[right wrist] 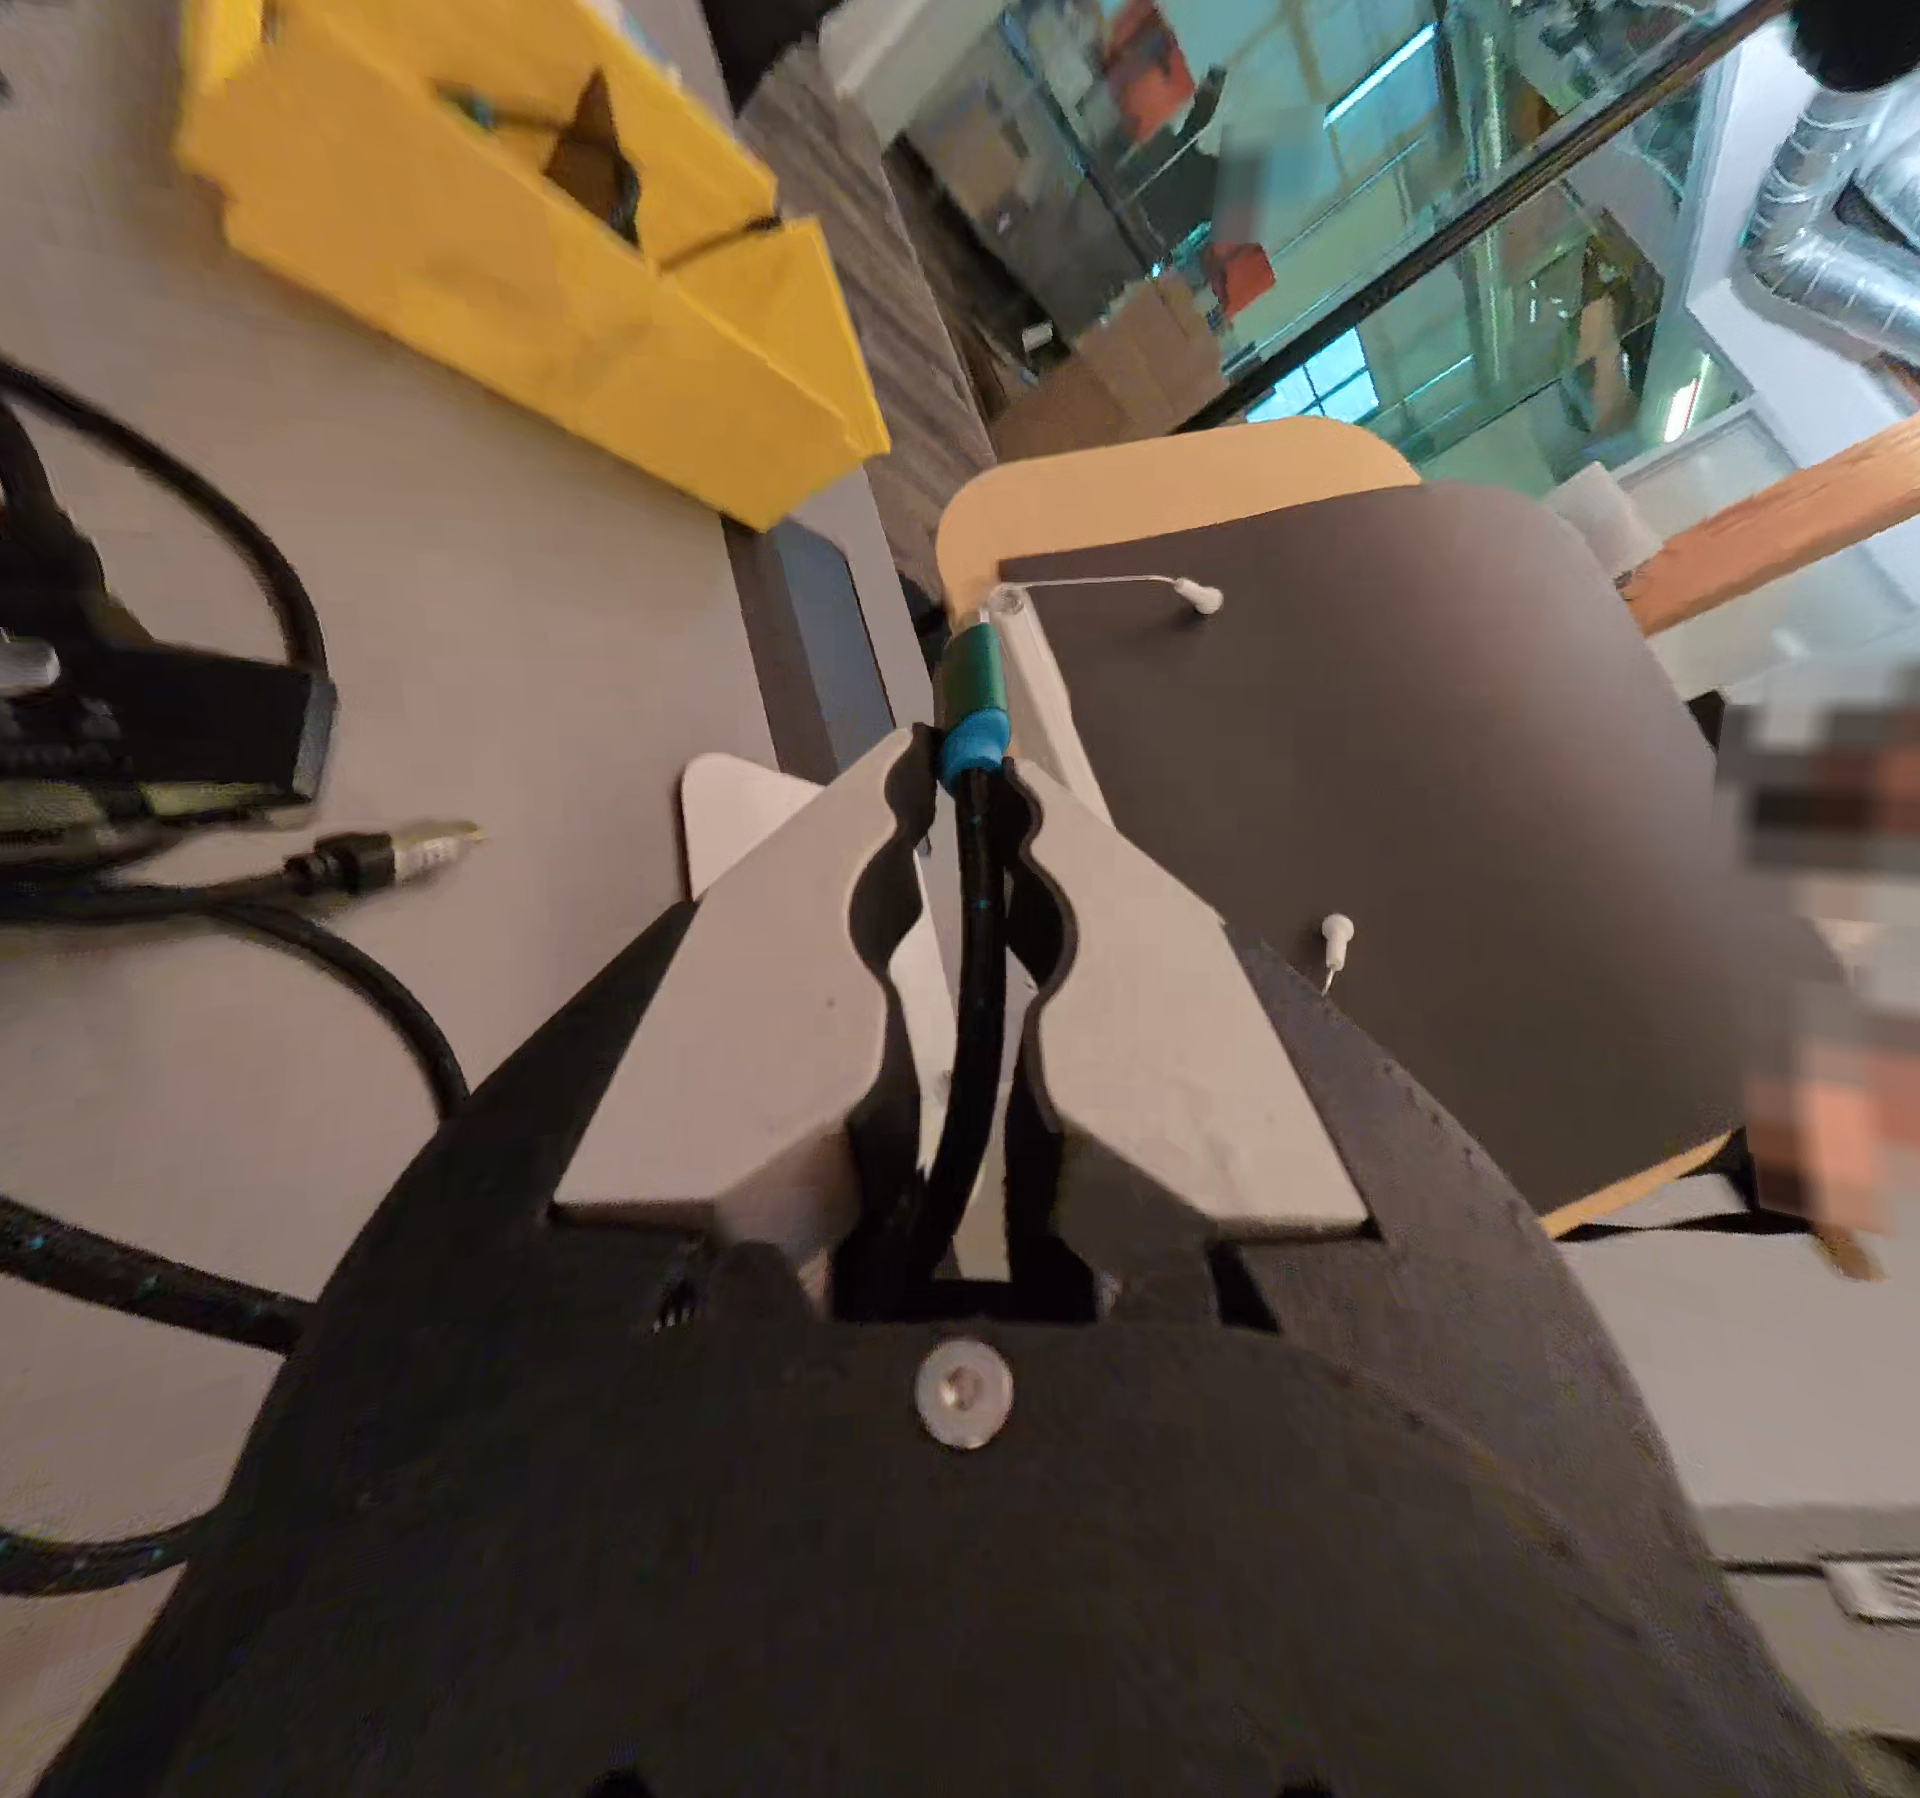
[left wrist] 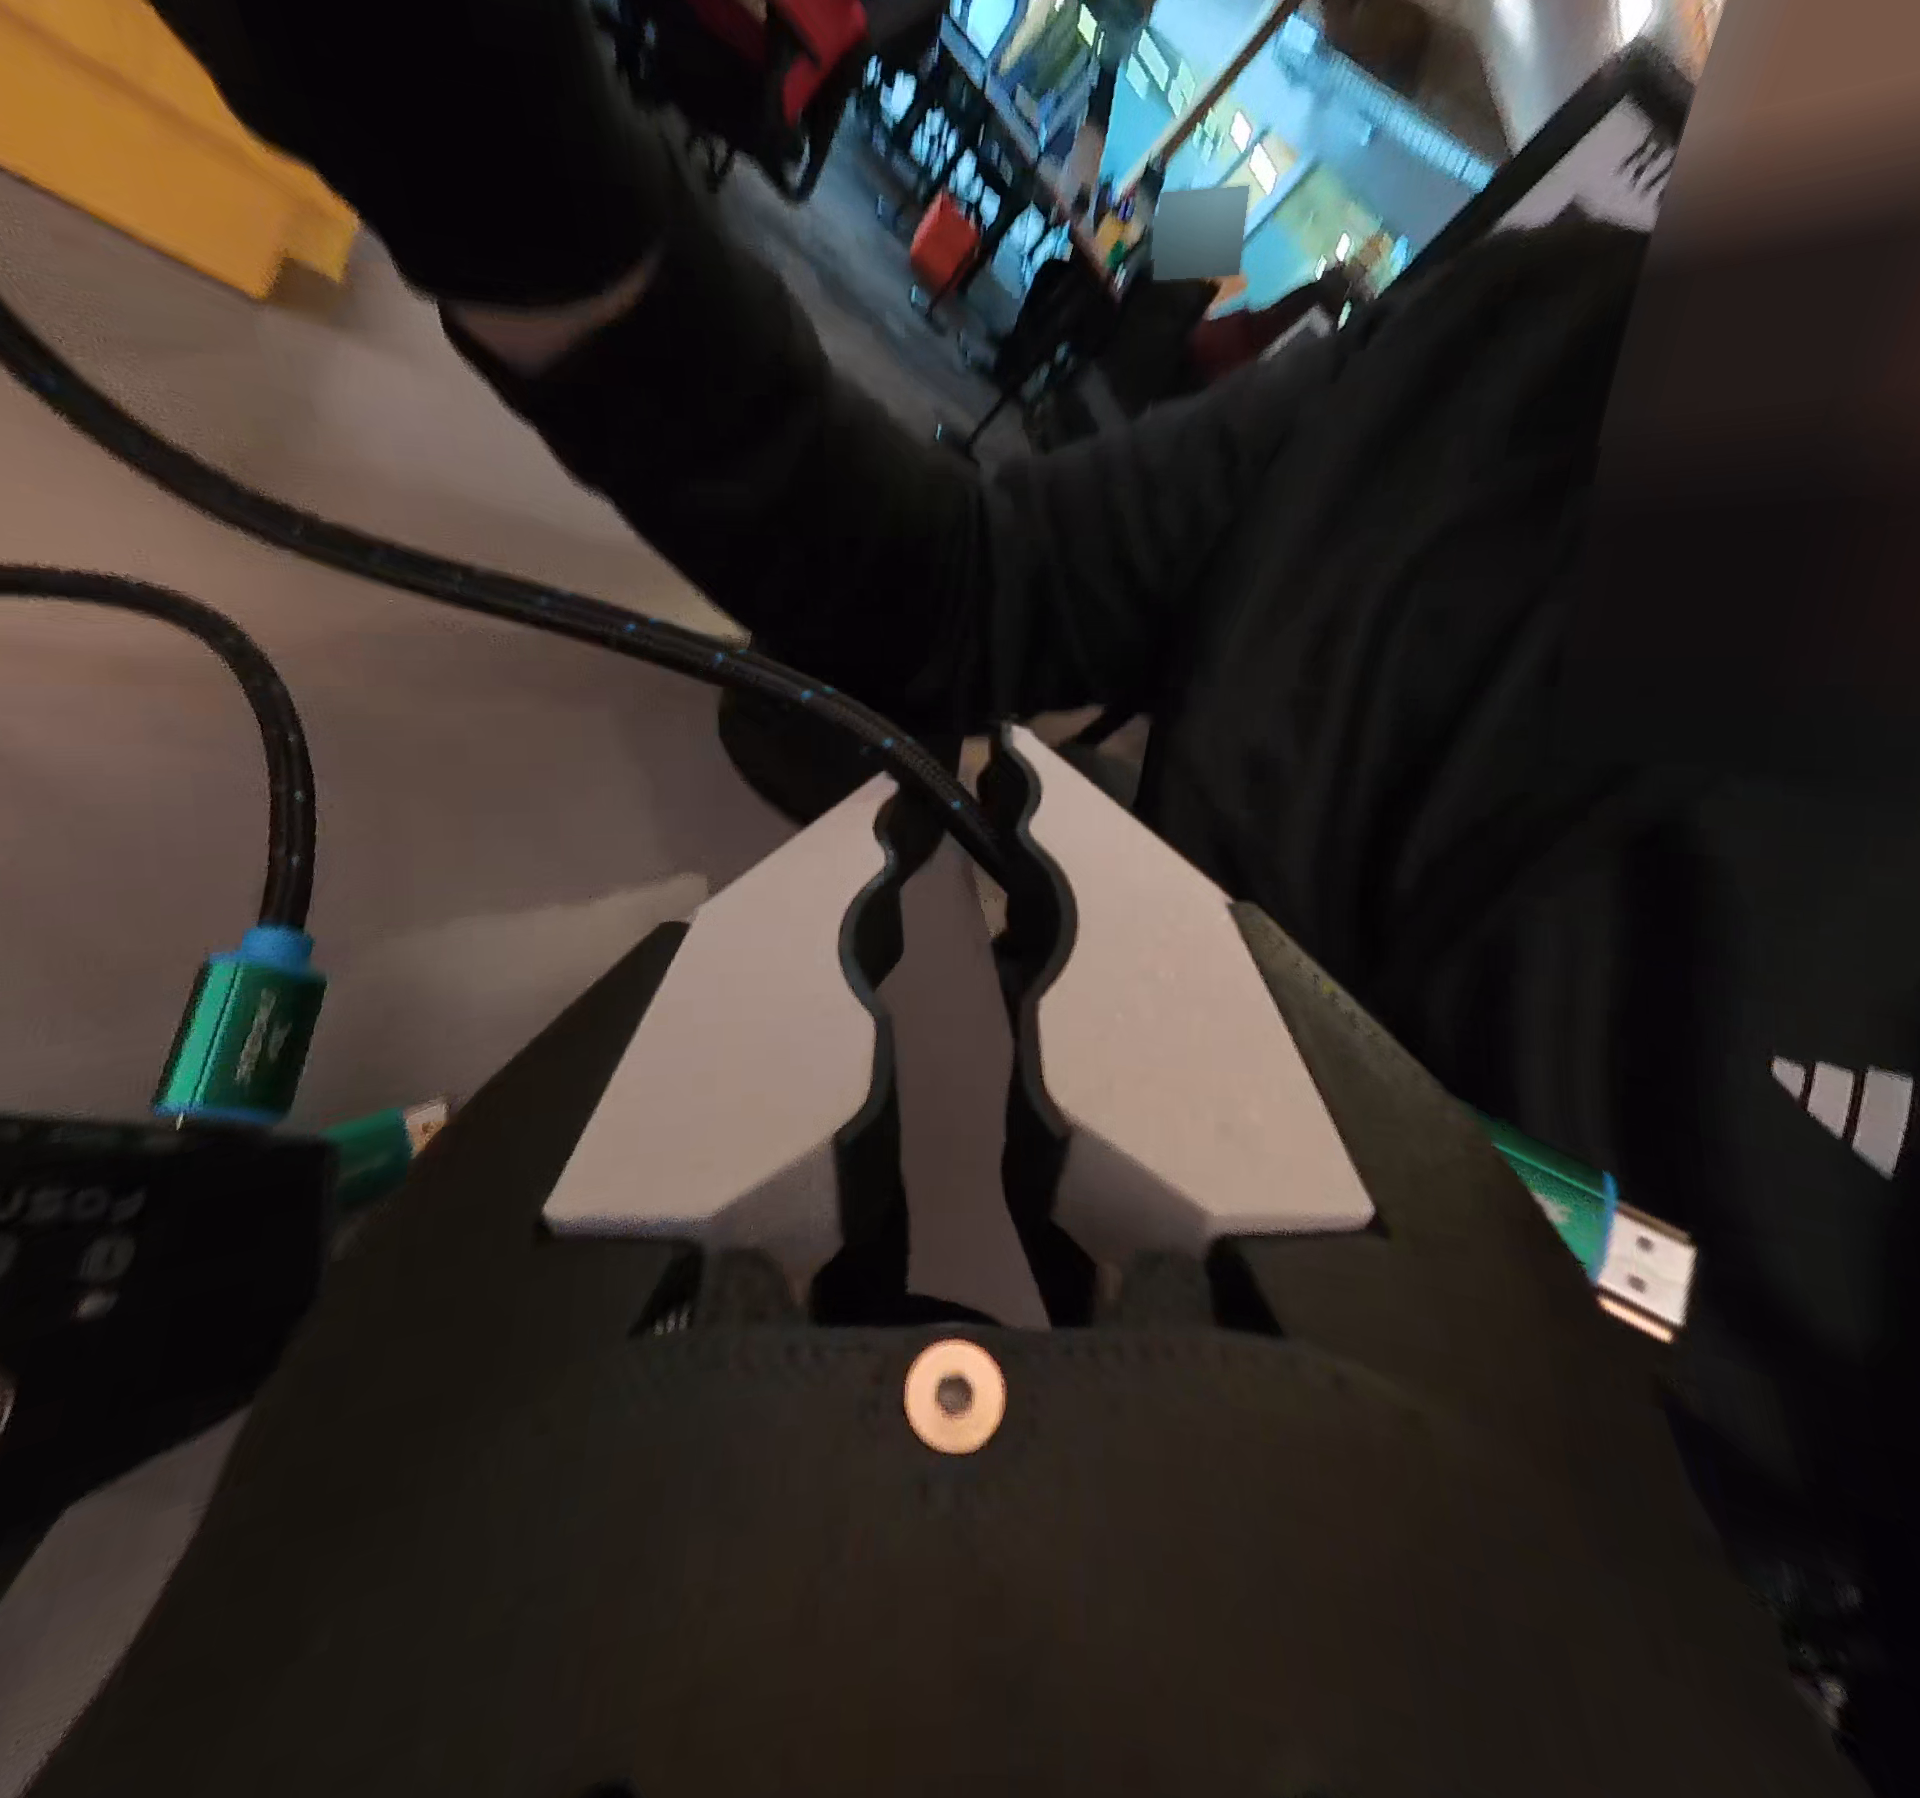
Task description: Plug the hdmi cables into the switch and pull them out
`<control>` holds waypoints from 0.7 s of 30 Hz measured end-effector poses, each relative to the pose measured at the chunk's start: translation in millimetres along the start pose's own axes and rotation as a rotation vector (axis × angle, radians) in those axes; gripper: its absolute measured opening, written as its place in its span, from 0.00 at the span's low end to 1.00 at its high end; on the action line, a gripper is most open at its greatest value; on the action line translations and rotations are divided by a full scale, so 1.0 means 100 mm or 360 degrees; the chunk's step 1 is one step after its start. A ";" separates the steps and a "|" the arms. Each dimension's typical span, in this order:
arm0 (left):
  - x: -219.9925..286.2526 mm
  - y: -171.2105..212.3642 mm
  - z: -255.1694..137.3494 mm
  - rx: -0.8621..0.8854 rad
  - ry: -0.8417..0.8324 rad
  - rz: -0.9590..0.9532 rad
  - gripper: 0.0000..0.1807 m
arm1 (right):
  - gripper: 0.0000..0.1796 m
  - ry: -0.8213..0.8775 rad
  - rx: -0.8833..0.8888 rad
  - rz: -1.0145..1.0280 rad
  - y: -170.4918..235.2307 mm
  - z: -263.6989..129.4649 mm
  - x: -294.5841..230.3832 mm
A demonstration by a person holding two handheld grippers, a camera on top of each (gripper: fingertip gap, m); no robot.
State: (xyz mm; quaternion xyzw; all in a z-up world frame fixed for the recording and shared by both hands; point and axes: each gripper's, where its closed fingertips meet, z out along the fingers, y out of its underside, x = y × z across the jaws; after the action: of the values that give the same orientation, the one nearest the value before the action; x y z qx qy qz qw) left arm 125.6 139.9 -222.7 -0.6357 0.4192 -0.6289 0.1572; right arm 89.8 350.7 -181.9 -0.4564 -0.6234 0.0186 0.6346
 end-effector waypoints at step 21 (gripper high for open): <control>-0.73 -0.28 -0.01 0.0489 -0.0415 -0.0301 0.09 | 0.04 -0.0417 0.0377 0.0232 -0.27 -0.16 -0.28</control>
State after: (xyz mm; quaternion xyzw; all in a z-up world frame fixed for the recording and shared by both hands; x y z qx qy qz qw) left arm 144.5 210.3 -250.3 -0.7167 0.2331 -0.6097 0.2455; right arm 81.6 309.5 -184.6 -0.4161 -0.6594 0.1971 0.5943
